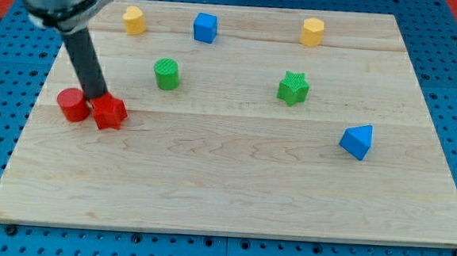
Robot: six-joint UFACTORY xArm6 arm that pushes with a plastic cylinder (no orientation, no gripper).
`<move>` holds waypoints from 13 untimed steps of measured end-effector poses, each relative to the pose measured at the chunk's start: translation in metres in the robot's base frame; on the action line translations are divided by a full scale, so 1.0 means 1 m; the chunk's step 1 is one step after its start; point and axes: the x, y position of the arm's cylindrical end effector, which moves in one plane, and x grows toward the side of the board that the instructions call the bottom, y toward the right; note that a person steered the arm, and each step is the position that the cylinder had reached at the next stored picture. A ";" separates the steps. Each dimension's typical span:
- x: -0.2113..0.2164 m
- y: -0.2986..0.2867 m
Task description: Move the green circle above the red circle
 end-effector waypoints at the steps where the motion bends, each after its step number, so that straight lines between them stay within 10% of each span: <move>1: 0.017 0.001; 7: -0.051 0.119; 13: -0.091 0.009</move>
